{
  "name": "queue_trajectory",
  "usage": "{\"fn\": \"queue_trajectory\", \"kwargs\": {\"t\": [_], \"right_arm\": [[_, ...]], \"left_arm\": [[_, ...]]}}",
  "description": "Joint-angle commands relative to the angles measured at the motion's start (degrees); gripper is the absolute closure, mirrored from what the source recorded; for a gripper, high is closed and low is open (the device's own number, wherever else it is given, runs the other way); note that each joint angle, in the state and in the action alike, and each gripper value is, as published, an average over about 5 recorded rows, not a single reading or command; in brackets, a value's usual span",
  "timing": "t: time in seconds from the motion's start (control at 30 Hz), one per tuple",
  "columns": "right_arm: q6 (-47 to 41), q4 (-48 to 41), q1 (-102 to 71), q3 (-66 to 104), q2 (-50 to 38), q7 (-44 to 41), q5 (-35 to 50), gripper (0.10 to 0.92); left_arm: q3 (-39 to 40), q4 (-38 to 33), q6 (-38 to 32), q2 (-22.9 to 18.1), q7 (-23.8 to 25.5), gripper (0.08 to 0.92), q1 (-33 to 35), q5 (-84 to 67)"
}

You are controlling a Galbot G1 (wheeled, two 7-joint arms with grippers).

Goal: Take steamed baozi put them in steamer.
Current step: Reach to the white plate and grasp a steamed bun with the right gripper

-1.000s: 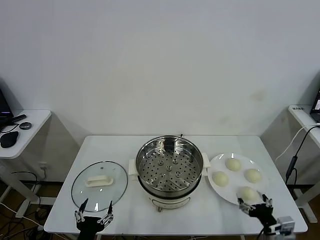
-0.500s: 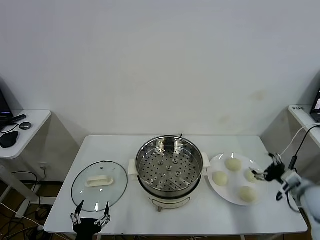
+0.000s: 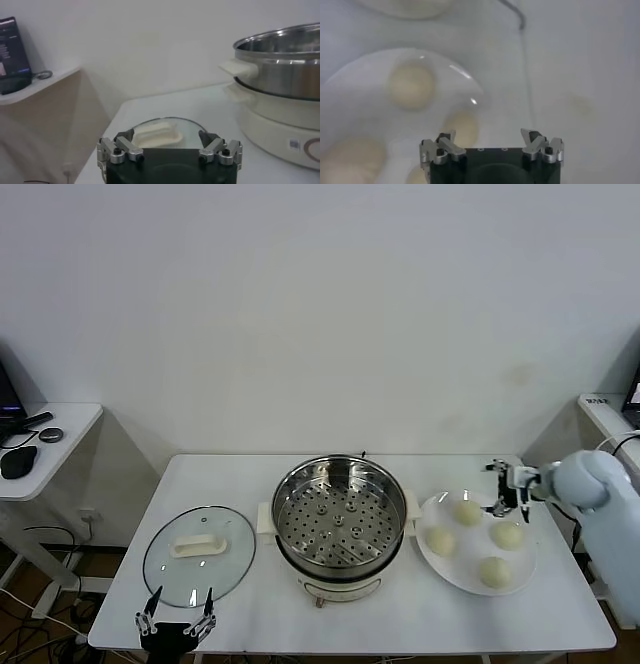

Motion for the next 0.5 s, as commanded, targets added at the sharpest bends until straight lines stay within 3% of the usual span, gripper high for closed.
{"fn": "queue_trajectory", "kwargs": {"t": [0.03,0.27,0.5], "right_arm": [[3.99,-10.74,12.11,-13.8,2.19,-4.79,-3.45,0.203],[6.05,-20.14,13.03,-11.76,7.27,-4.6,-4.13,0.203],[8.69,-23.32,12.56,-10.18,9.51,-5.53,-3.96,0.203]], "left_arm": [[-0.91,-0.35,0.03,-0.09,0.1,0.177,0.05,-0.7],[-1.44,-1.22,0.16,-0.2,0.88,0.177,-0.19,-0.71],[-1.54,-0.79,0.17,-0.09,0.85,0.177,-0.11,-0.67]]}}
